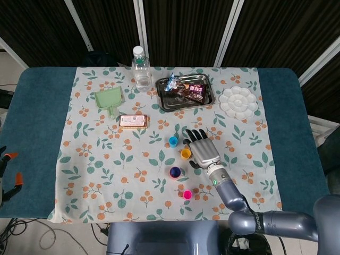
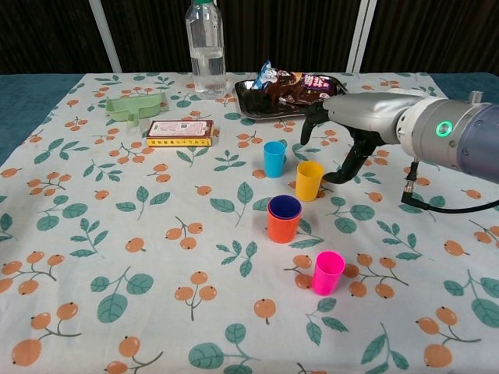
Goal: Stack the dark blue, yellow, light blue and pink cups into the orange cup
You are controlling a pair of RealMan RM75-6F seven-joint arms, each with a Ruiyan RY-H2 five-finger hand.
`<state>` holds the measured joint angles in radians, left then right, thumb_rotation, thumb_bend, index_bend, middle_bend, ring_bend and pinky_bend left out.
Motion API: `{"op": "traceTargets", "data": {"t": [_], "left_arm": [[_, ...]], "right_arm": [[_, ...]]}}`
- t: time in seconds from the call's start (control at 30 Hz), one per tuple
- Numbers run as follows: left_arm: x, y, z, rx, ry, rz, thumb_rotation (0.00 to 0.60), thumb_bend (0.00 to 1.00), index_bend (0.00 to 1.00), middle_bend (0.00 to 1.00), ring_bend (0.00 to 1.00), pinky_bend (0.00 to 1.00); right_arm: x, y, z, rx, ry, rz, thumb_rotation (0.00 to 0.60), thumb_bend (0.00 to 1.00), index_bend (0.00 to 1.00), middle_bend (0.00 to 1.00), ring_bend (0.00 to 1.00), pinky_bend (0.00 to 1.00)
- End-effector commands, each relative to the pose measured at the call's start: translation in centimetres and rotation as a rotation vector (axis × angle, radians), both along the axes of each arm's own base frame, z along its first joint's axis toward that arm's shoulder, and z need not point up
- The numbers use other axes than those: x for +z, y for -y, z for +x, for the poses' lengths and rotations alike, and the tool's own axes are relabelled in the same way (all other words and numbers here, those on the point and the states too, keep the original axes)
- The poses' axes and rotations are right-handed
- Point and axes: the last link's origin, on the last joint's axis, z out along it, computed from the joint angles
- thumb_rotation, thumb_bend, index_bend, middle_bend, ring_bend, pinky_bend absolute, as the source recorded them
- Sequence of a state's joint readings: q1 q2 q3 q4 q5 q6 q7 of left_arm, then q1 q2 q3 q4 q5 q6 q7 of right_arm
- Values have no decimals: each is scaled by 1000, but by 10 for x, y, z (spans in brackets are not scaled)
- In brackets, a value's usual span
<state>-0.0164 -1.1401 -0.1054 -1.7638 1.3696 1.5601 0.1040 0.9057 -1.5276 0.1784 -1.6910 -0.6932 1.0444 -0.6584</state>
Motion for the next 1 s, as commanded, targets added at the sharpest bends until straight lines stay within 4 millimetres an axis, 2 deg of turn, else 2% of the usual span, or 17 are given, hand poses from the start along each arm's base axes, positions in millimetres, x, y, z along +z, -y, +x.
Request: {"op": "traceTargets", "data": {"t": [0.03, 0.67, 1.0], "left_arm": [[0, 0, 0, 0, 0, -1, 600, 468, 248, 61, 0, 39], [1, -1, -2, 7, 3, 1, 600, 467, 249, 61, 0, 39], [1, -1, -2, 9, 3, 1, 600, 467, 249, 61, 0, 39]], "right_arm": [[-4, 3, 3, -1, 0, 1, 600, 386, 284, 0, 5, 61], [-20, 9, 3, -10, -12, -1, 600, 387, 367, 0, 13, 74], [-24, 12, 0, -13, -23, -17, 600, 386, 372, 0, 15, 77]]}}
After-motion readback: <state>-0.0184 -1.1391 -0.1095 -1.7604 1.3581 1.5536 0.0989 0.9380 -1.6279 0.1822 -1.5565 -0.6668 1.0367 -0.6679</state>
